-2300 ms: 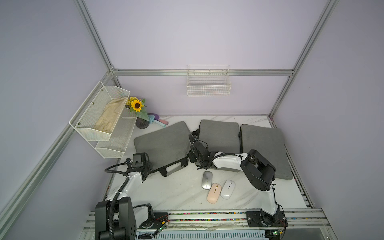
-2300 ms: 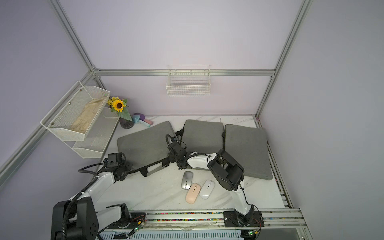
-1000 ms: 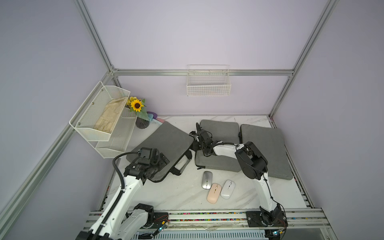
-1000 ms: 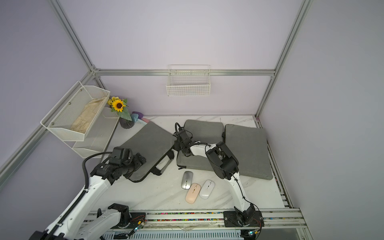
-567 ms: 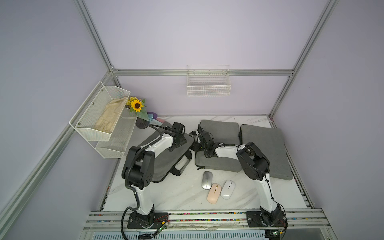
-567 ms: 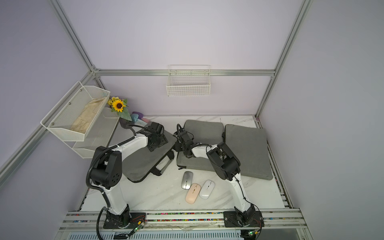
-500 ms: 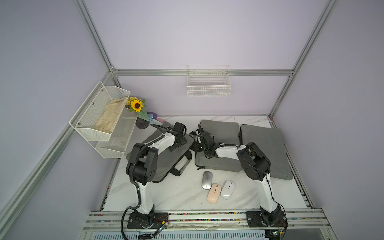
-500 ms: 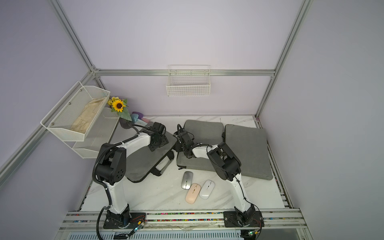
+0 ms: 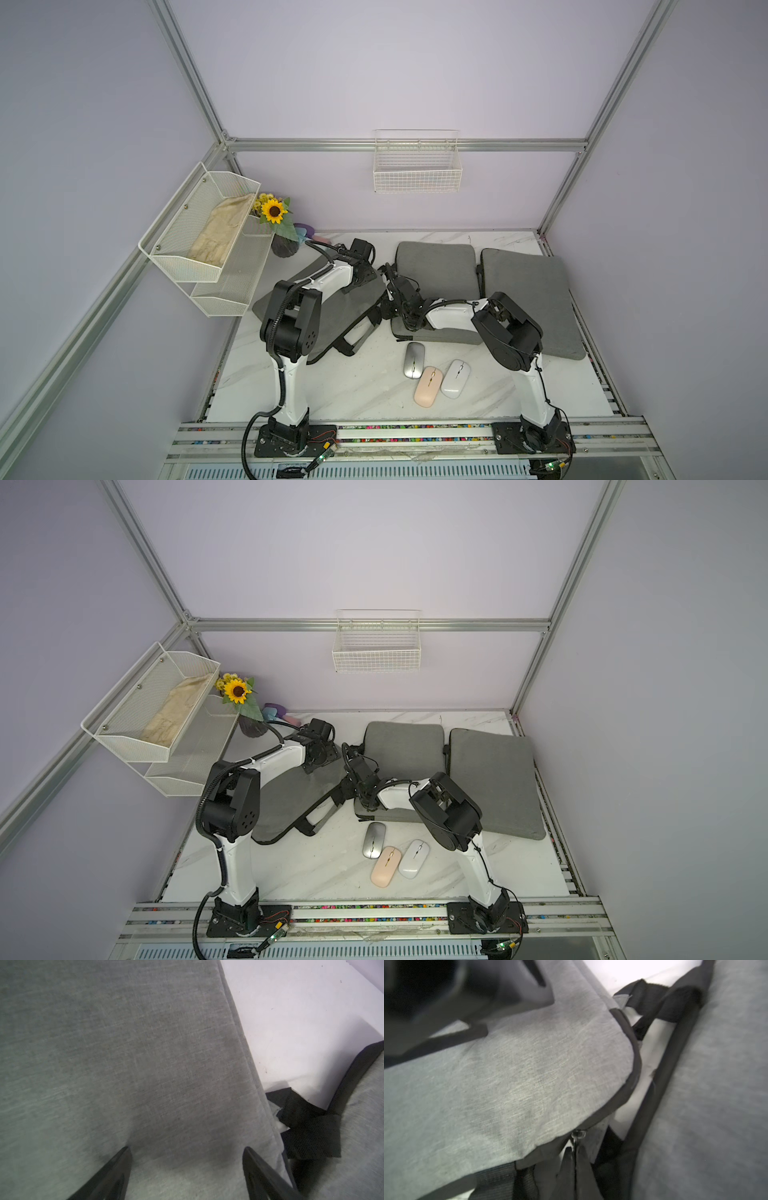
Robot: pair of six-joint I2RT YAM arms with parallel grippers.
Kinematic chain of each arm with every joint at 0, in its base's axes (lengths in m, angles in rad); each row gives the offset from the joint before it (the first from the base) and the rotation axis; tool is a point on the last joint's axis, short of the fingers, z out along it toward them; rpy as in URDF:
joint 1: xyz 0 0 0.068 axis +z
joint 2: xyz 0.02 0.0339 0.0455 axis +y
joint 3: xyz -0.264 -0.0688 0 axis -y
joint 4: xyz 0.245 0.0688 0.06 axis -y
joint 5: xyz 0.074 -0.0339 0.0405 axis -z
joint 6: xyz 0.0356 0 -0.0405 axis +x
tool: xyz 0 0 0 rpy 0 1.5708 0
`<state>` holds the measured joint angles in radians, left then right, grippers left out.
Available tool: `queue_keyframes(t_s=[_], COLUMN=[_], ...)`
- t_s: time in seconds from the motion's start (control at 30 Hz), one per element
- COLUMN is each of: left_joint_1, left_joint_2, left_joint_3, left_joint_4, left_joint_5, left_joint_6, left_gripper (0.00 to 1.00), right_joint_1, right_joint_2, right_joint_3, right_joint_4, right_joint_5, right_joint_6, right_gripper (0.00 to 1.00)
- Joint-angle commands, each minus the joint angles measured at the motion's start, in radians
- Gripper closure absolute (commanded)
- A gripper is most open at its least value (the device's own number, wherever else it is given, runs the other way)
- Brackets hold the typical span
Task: Put the mouse into the laptop bag
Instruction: Unzip the zipper on the zippered laptop bag.
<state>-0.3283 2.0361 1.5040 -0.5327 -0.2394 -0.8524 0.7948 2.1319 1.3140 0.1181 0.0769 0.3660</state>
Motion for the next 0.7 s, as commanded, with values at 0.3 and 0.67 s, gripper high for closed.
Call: queue_keyframes(t_s=[0.3,0.67], left_joint_1=[0.008,0.212], left_joint_2=[0.016,-0.571], left_joint_3=[0.060,-0.472], left_joint_4=[-0.007,-0.043], left_joint_5=[0.078,0.052], left_joint_6=[0.008,-0.032], left_gripper=[0.14,0.00], right_joint_1=[0.146,-0.013], right_joint_2=[-0.016,0.023], right_joint_3=[-0.056,0.054], right_joint_4=[-0.048,-0.066], right_joint_5=[-0.029,-0.096], right_joint_6=[0.089,0.125], right_gripper=[1.00,1.00])
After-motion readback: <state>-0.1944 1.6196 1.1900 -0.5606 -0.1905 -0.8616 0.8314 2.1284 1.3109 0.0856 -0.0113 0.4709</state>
